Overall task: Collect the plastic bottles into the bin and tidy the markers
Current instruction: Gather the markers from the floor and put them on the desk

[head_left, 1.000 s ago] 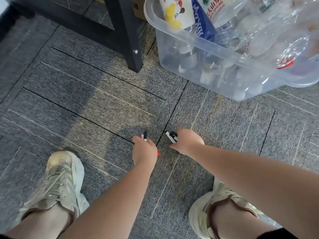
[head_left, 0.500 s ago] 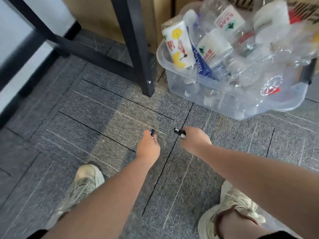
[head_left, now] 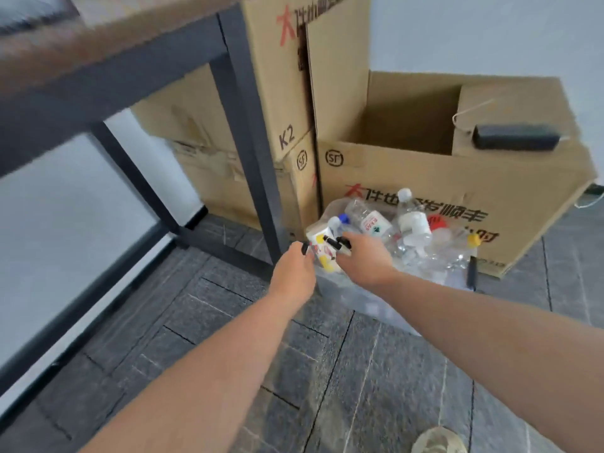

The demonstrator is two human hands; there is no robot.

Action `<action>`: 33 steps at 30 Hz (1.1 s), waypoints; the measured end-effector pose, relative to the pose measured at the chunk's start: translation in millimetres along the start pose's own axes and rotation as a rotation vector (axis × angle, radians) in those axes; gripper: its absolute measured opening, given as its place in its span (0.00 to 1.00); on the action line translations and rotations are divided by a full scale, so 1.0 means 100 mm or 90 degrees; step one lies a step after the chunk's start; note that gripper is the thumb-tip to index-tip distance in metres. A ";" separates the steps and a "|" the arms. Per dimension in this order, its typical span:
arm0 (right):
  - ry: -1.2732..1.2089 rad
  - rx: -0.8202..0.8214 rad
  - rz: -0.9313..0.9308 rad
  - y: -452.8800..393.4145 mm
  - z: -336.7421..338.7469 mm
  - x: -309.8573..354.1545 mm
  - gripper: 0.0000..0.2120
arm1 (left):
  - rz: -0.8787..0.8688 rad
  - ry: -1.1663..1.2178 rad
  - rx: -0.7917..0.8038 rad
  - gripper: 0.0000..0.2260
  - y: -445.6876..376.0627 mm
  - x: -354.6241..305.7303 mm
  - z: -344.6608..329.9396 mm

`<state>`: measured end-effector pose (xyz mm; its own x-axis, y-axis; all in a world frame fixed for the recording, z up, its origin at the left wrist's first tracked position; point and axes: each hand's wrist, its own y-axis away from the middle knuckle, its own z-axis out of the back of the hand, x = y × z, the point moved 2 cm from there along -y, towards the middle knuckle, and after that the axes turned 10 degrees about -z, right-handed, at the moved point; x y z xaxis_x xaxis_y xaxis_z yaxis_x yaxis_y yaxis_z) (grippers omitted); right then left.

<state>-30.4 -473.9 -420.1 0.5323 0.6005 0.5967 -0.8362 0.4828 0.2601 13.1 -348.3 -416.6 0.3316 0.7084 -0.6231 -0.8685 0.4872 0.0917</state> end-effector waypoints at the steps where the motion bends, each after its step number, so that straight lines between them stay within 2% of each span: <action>1: -0.014 -0.019 0.006 0.04 0.16 0.10 0.07 | -0.019 0.002 -0.013 0.12 0.01 -0.16 0.14; 5: -0.049 -0.093 0.045 0.19 0.79 0.56 0.09 | -0.098 0.022 -0.084 0.15 0.06 -0.79 0.76; 9: -0.121 -0.145 0.073 0.33 1.40 1.06 0.01 | -0.158 0.063 -0.139 0.13 0.05 -1.29 1.36; 12: -0.155 -0.175 0.096 0.44 1.79 1.40 0.02 | -0.175 0.069 -0.160 0.12 0.06 -1.60 1.69; 15: -0.183 -0.195 0.124 0.55 2.12 1.70 0.09 | -0.198 0.071 -0.191 0.10 0.08 -1.89 2.01; 17: -0.211 -0.212 0.146 0.59 2.29 1.90 0.13 | -0.230 0.071 -0.218 0.12 0.08 -2.05 2.24; 20: -0.264 -0.216 0.176 0.57 2.48 2.20 0.07 | -0.277 0.078 -0.281 0.14 0.05 -2.24 2.59; 21: -0.292 -0.214 0.184 0.55 2.52 2.32 0.04 | -0.284 0.083 -0.299 0.14 0.04 -2.28 2.73; 24: -0.370 -0.191 0.198 0.51 2.56 2.72 0.05 | -0.280 0.084 -0.347 0.15 -0.02 -2.30 3.14; 26: -0.363 -0.177 0.223 0.49 2.53 3.03 0.06 | -0.272 0.070 -0.383 0.14 -0.08 -2.23 3.44; 29: -0.349 -0.177 0.261 0.48 2.45 3.49 0.13 | -0.250 0.073 -0.412 0.13 -0.12 -2.03 3.82; 33: -0.377 -0.159 0.304 0.49 2.28 4.03 0.14 | -0.233 0.079 -0.439 0.14 -0.10 -1.71 4.20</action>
<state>112.9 -353.7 6.1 -0.0923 0.3735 0.9230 -0.8647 0.4296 -0.2603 119.7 -259.7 15.7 0.6322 0.4819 -0.6067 -0.7580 0.2227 -0.6130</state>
